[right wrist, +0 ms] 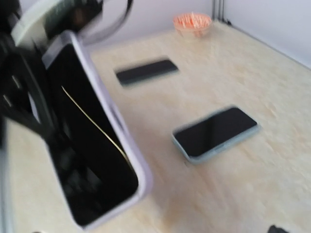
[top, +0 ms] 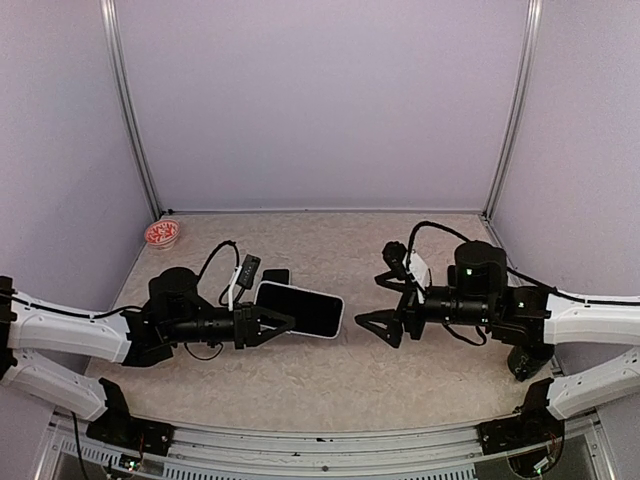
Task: Put the phone into the phone case
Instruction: Press the corner of the phone case at the bottom left corner of the phone case, then pass from the left arm to the right
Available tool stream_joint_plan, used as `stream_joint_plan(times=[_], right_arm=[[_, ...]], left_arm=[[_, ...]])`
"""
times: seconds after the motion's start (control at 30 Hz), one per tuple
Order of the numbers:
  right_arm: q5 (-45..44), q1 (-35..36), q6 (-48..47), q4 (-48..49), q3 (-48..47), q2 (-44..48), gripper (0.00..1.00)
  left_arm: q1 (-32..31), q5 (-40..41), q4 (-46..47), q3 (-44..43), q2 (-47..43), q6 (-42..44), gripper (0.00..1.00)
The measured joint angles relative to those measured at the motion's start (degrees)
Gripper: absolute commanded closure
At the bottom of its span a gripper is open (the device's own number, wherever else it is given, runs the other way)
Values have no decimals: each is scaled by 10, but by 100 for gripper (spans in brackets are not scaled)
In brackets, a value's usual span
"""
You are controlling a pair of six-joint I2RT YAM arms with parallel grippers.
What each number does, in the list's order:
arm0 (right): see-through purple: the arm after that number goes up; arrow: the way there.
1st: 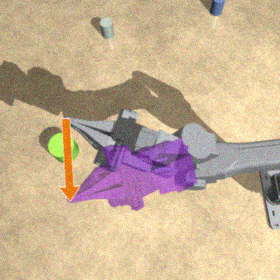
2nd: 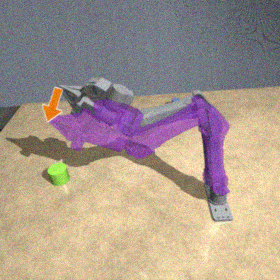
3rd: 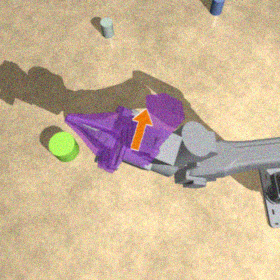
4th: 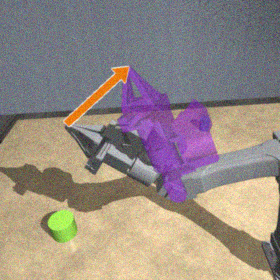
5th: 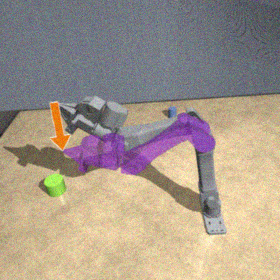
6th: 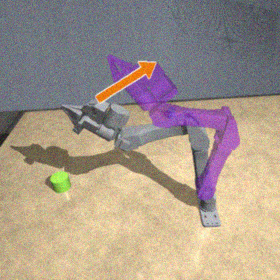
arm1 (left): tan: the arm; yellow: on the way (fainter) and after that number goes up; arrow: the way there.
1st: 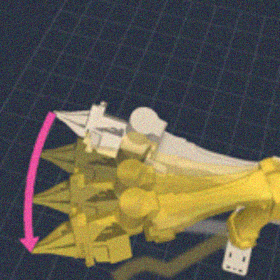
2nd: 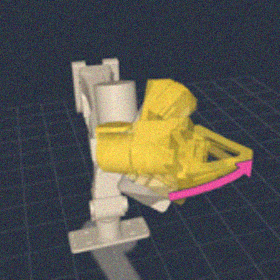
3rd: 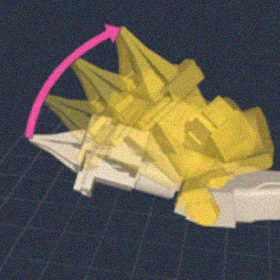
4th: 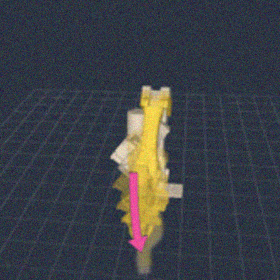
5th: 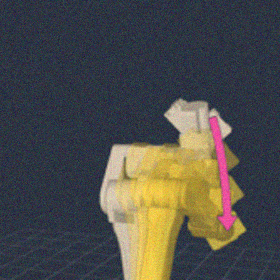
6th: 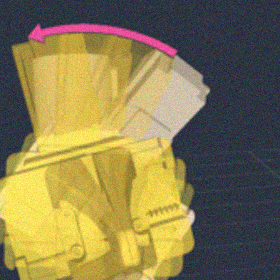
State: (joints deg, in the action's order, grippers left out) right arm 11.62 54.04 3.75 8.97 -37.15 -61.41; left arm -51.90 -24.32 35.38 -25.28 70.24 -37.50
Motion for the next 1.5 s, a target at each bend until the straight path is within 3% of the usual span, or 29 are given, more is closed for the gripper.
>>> stream_joint_plan(times=[0.27, 0.6, 1.03, 1.5], right_arm=[[-94, 77, -118, -37, -38, -81, 0], [-157, 102, -207, -60, -85, -130, 1], [-141, 116, -239, -79, -118, -160, 1], [-121, 119, -204, -76, -135, -193, 1]], left_arm=[[0, 3, -33, -36, 13, -10, 100], [-11, -4, -71, -66, 40, -10, 100], [-21, -10, -80, -80, 71, -8, 100], [-26, -9, -81, -86, 78, -8, 100]])
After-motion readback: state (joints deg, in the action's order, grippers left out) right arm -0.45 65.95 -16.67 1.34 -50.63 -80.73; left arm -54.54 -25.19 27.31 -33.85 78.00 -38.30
